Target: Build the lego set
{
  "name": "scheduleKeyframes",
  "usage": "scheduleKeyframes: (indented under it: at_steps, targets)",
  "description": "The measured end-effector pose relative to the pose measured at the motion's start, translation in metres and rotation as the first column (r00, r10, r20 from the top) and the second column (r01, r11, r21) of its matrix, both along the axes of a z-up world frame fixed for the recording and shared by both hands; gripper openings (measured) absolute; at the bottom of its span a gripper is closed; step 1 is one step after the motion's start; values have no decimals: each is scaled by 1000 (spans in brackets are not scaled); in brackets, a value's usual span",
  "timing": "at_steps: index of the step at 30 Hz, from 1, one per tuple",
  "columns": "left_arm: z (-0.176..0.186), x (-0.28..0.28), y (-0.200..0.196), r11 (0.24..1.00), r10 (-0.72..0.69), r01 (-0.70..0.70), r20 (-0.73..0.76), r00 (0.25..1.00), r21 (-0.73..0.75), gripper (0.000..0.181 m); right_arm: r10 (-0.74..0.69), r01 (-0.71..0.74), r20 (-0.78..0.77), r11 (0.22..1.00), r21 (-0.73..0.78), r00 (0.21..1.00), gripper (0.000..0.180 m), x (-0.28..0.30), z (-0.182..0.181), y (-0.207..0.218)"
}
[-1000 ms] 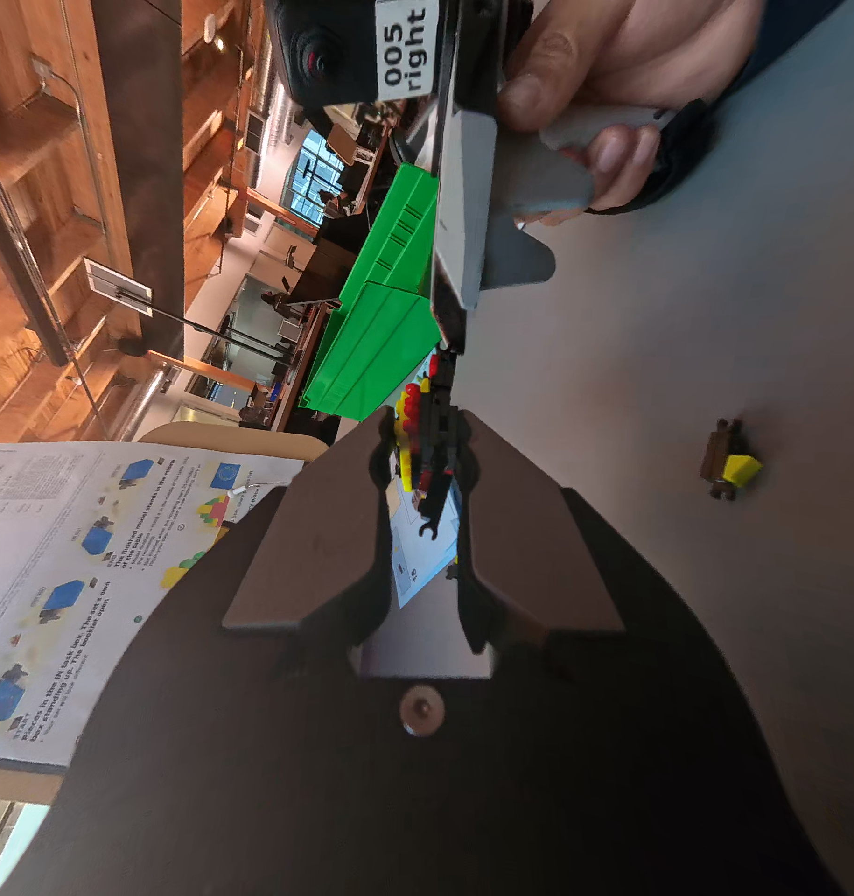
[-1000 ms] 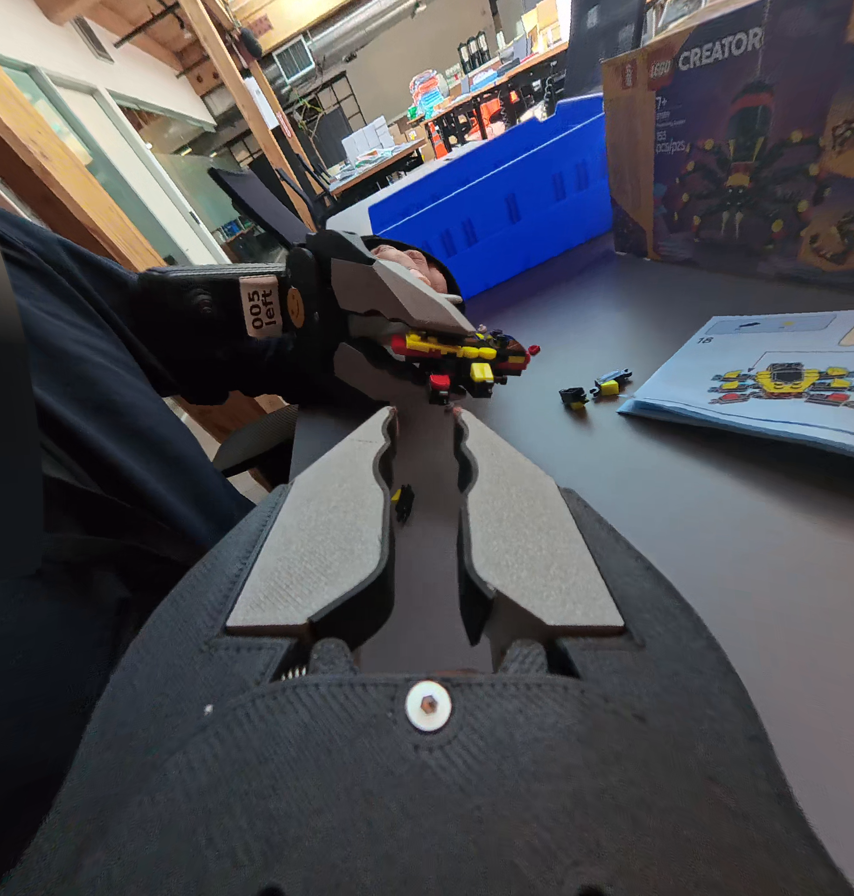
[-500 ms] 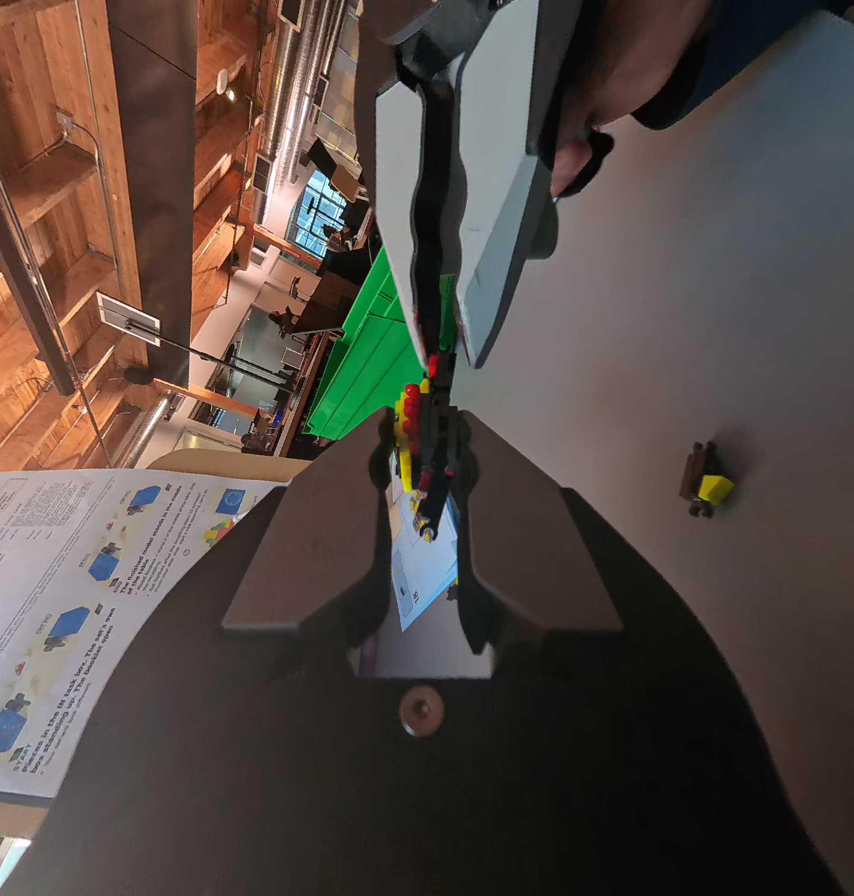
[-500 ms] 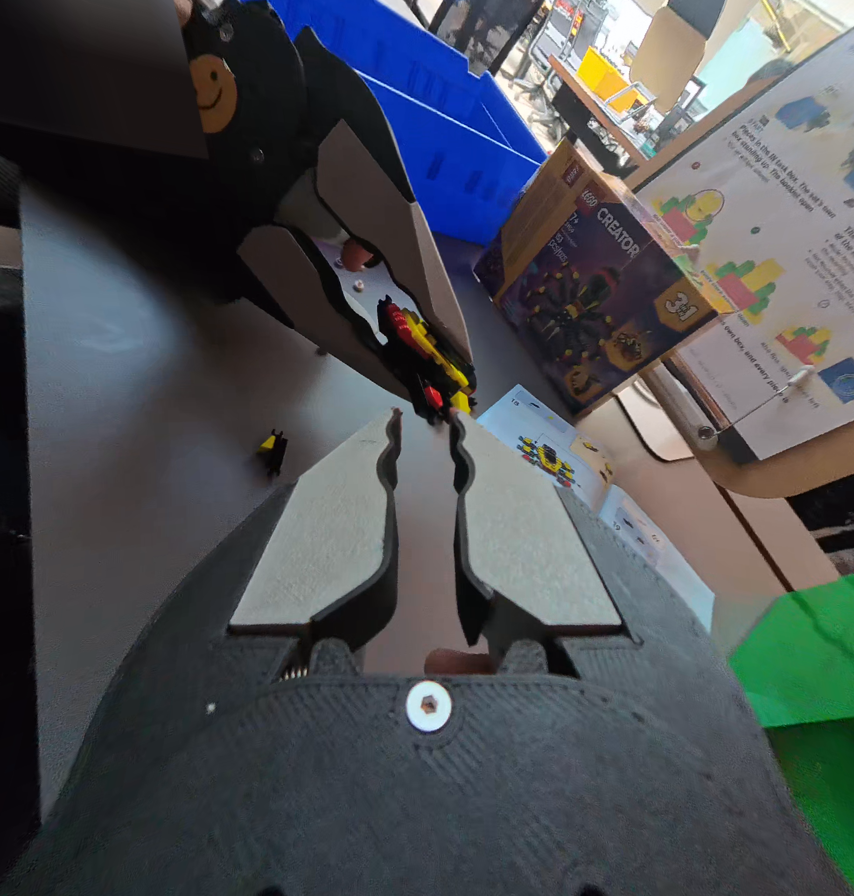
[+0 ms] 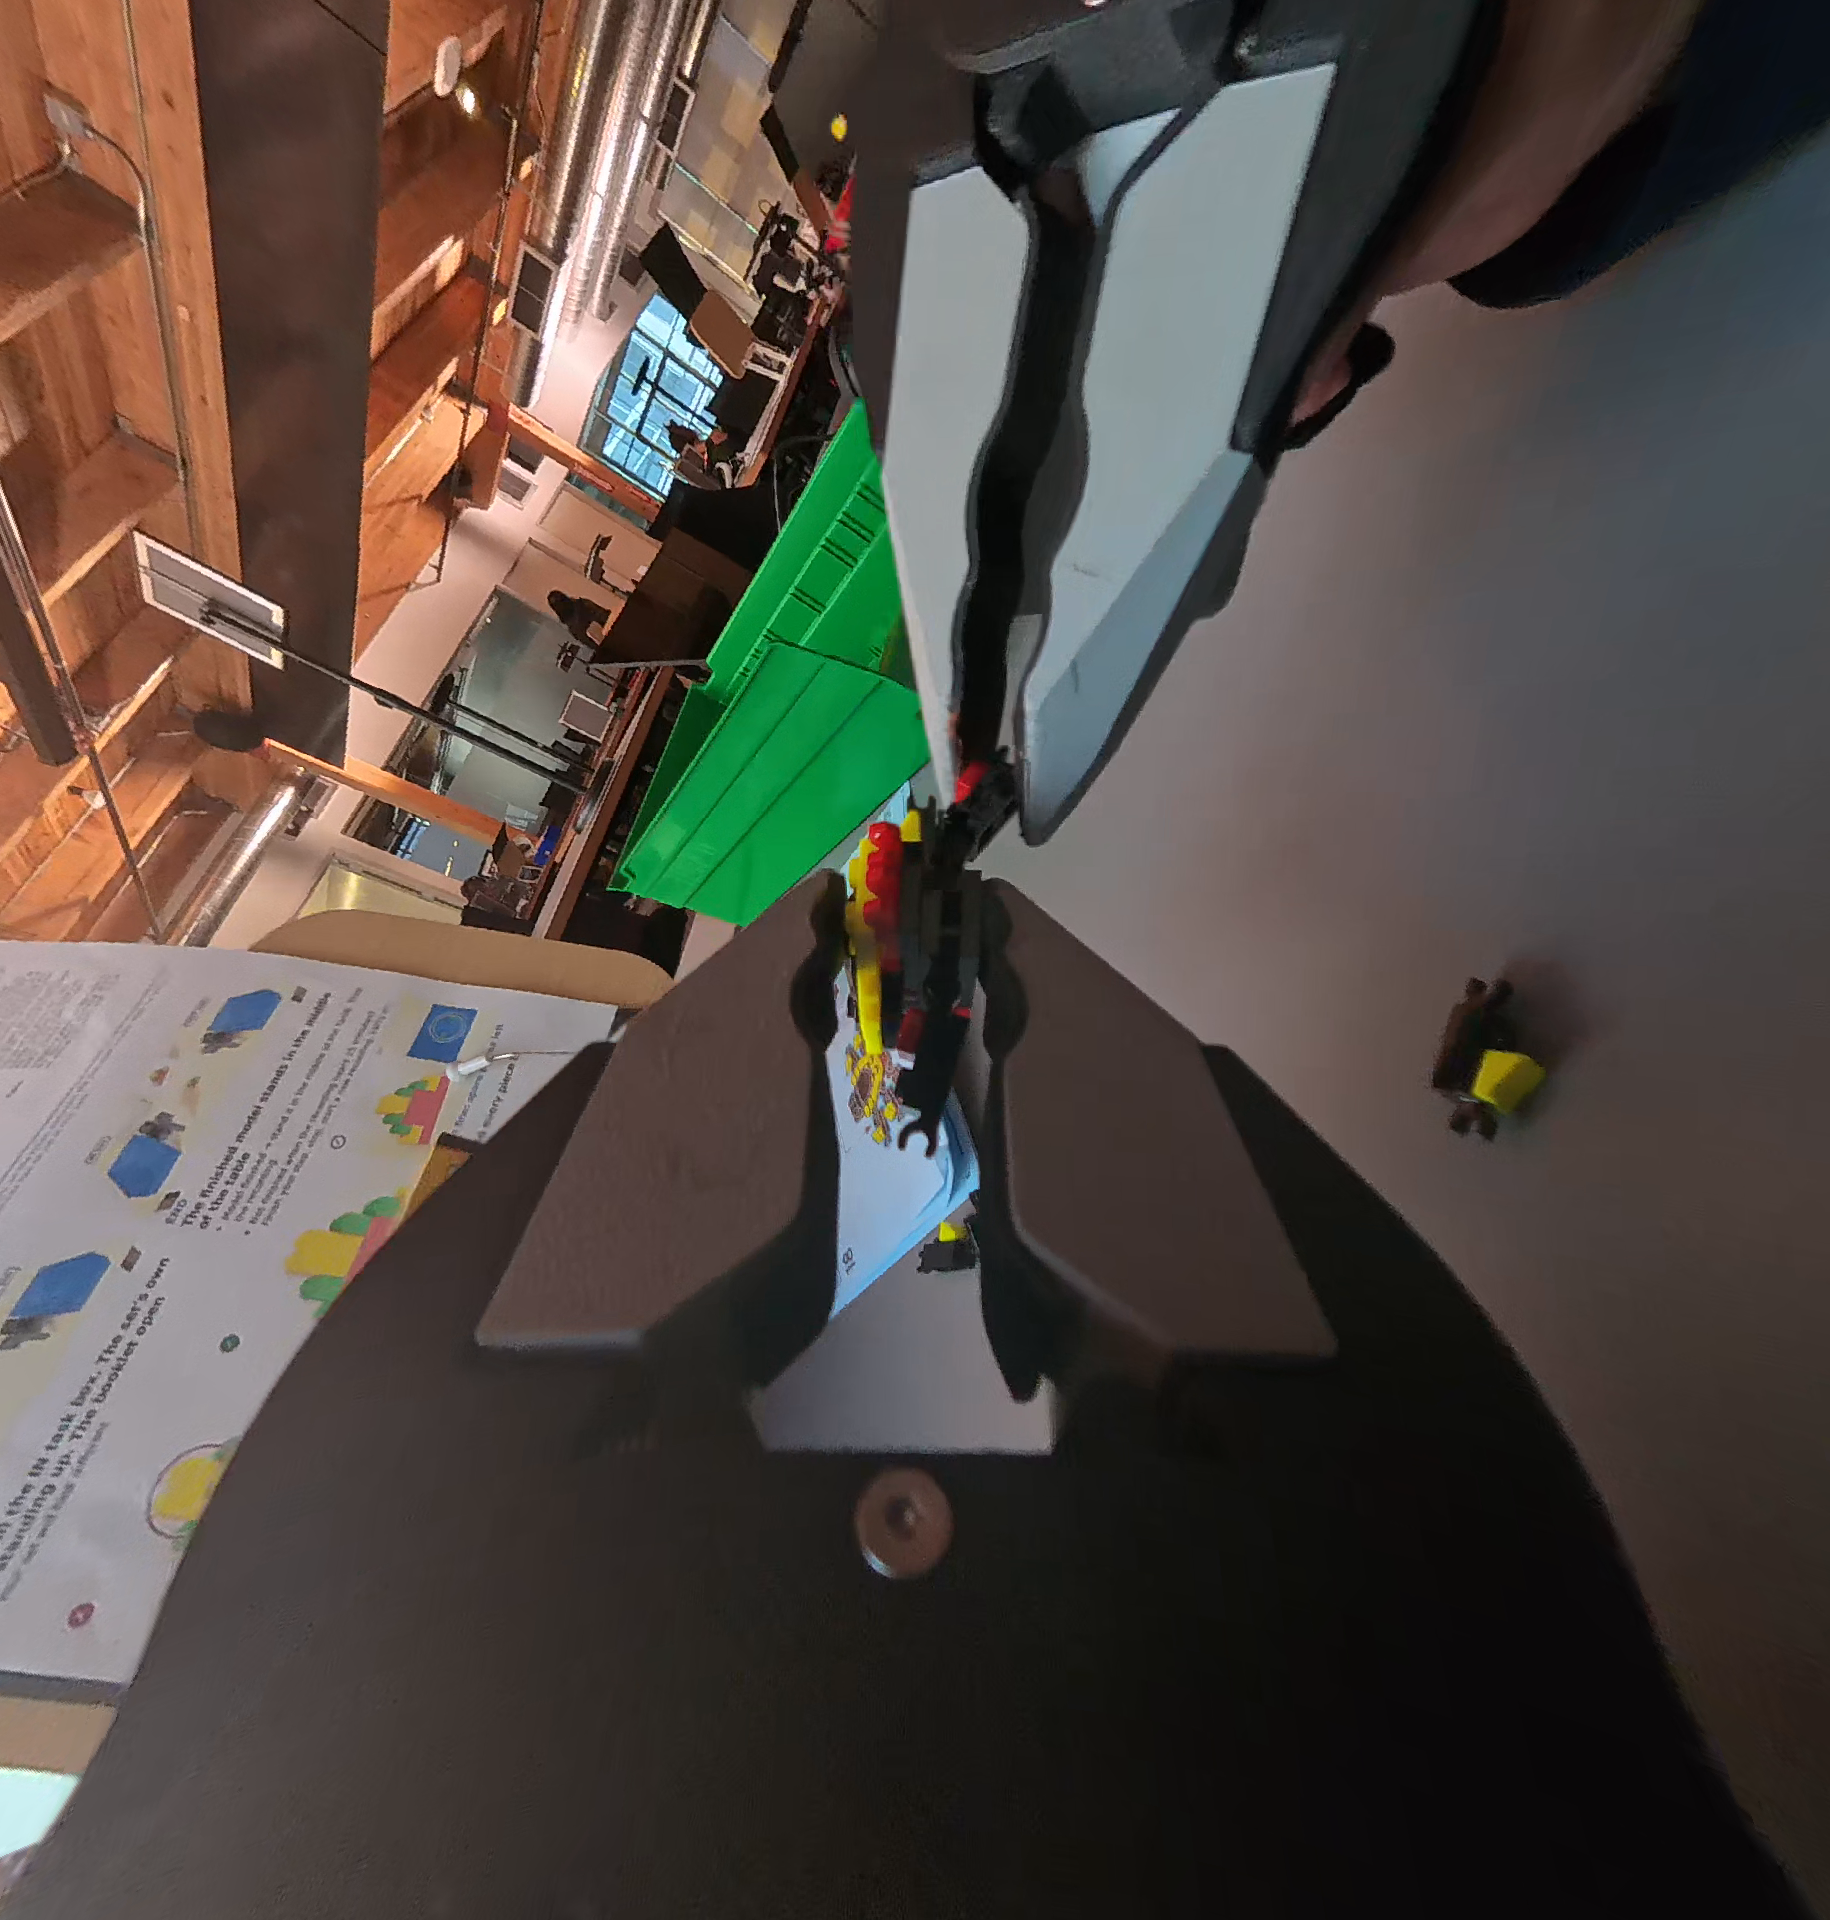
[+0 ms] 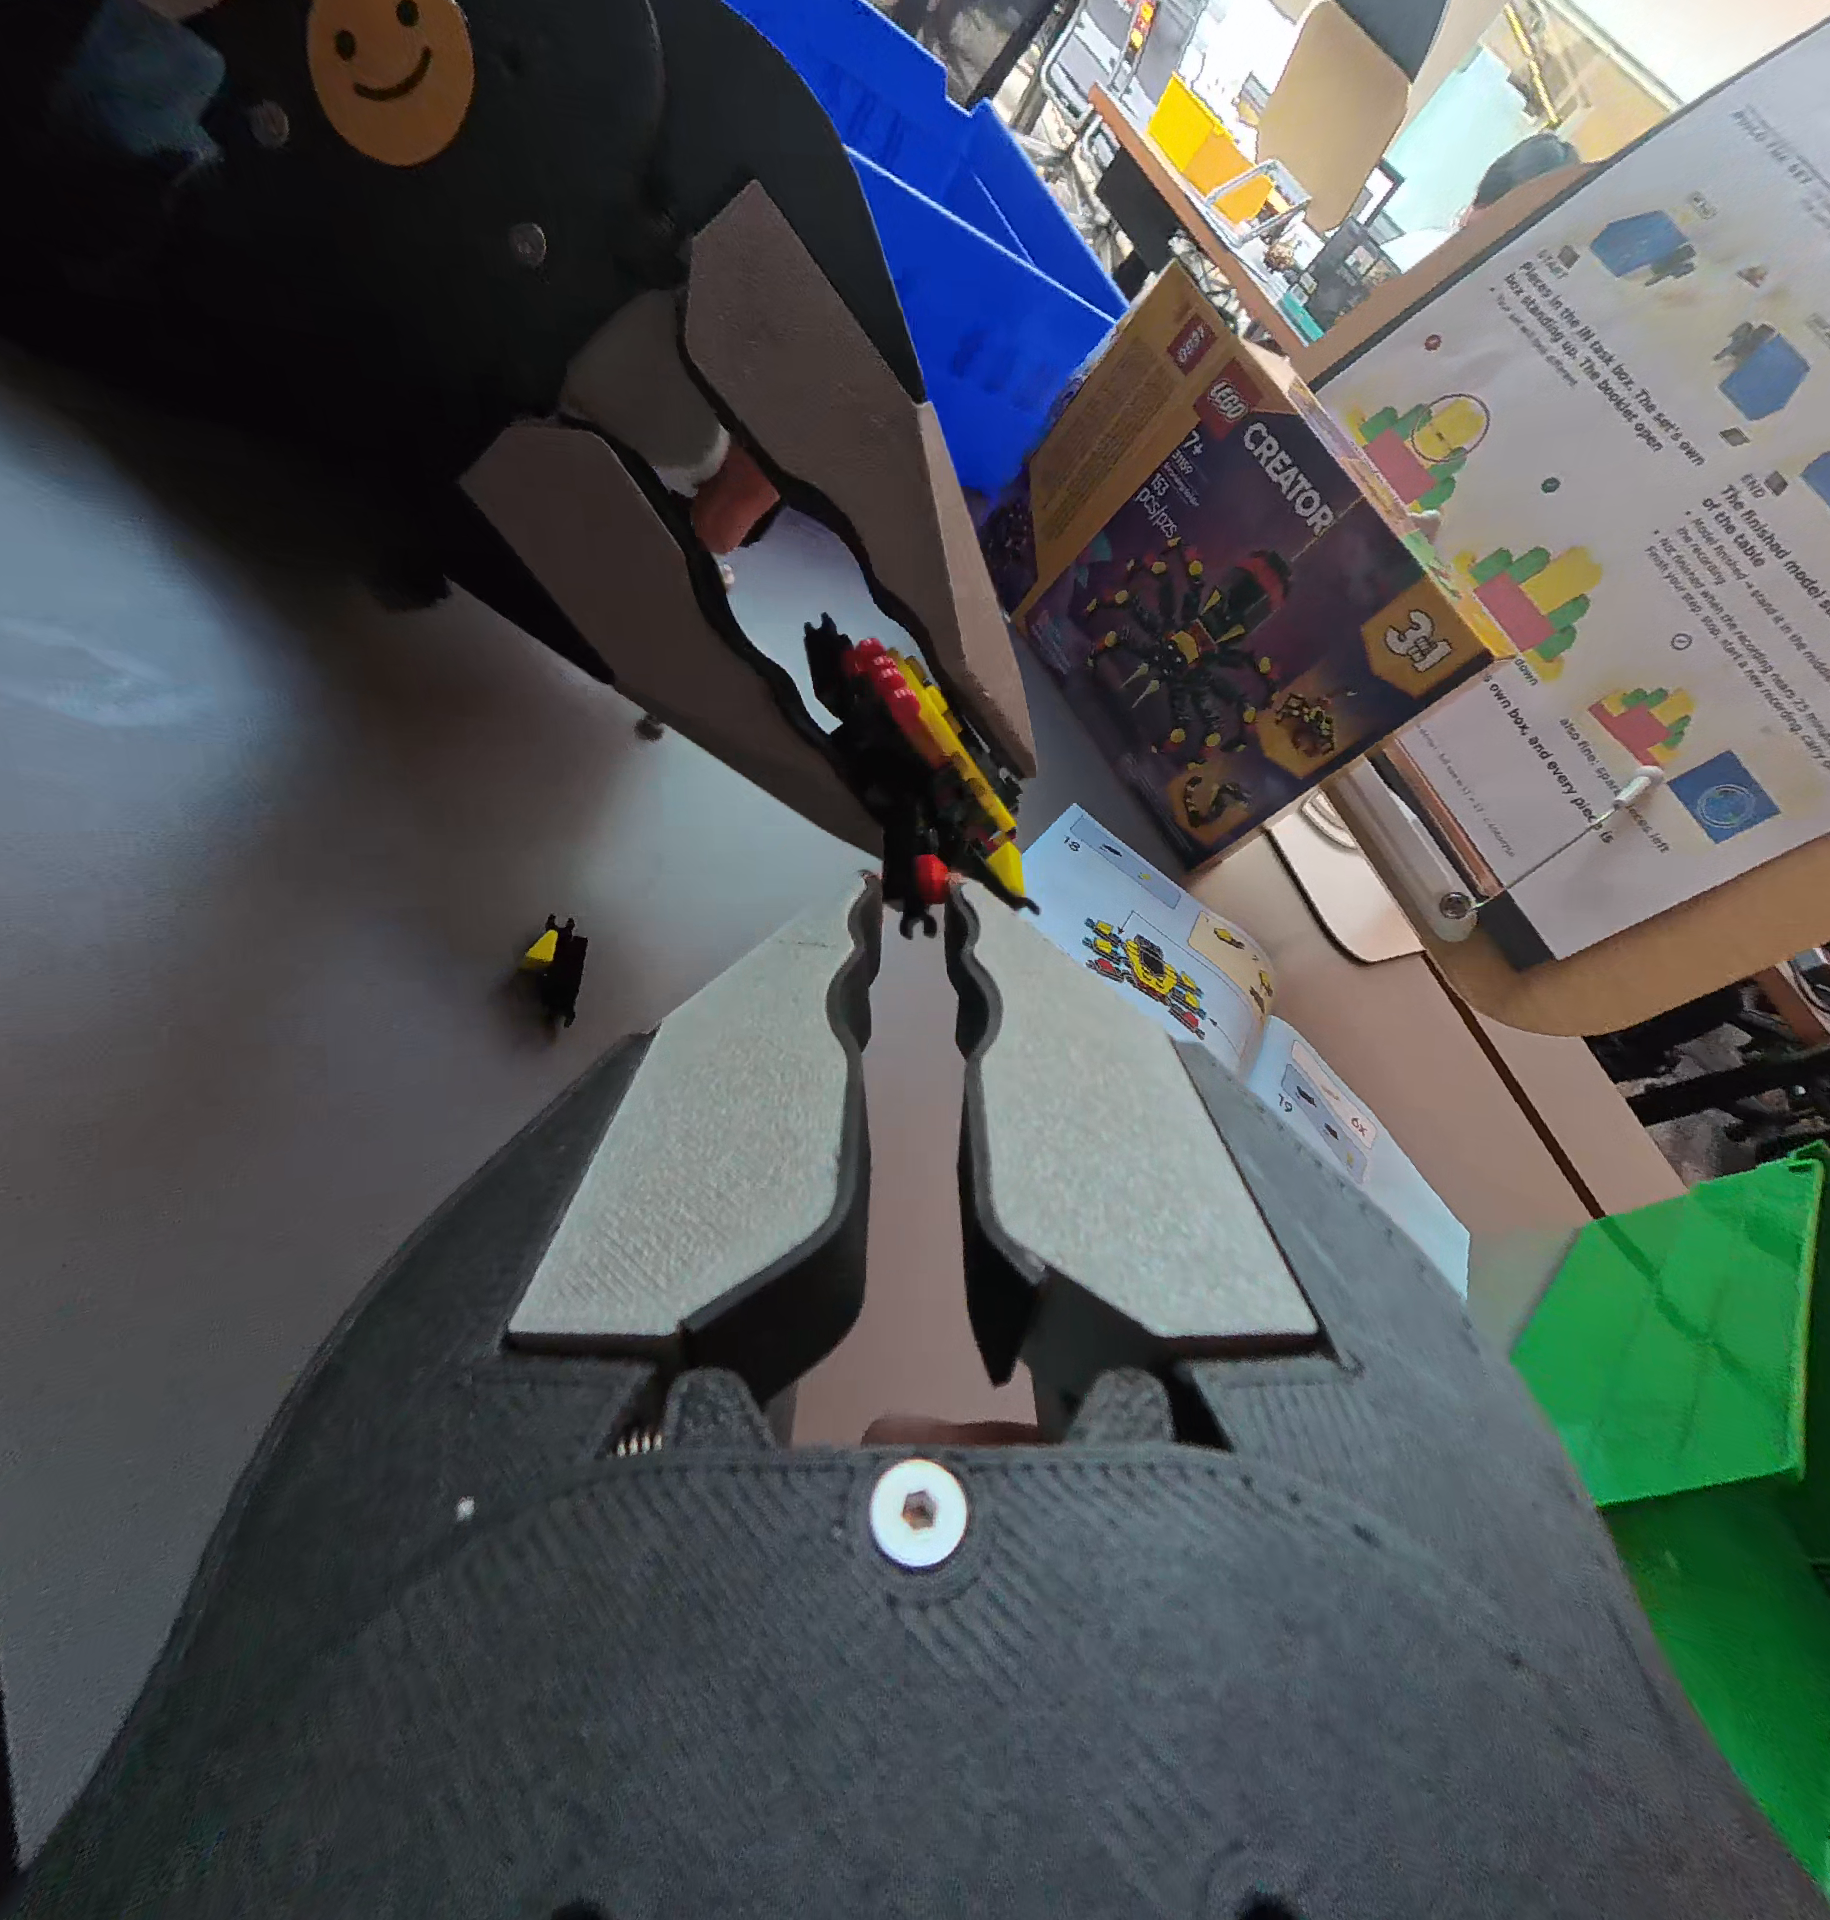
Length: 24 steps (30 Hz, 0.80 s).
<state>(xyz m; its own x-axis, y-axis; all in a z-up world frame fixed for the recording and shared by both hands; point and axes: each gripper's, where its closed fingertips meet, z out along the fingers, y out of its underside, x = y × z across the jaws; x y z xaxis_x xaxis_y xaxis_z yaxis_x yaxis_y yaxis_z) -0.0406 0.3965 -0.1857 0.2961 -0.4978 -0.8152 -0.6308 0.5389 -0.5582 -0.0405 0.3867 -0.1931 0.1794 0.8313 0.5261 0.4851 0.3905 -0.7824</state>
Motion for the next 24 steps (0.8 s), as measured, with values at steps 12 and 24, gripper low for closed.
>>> scheduleKeyframes:
  at_steps: [12,24]
  targets:
    - [-7,0,1,997,-28,29,6,1000,-65,22,-49,49,-2,998,50,999,10,2,6,6]
    - [-26,-7,17,993,59,-66,-69,996,-100,22,-39,38,-8,993,-107,999,27,13,-6,19]
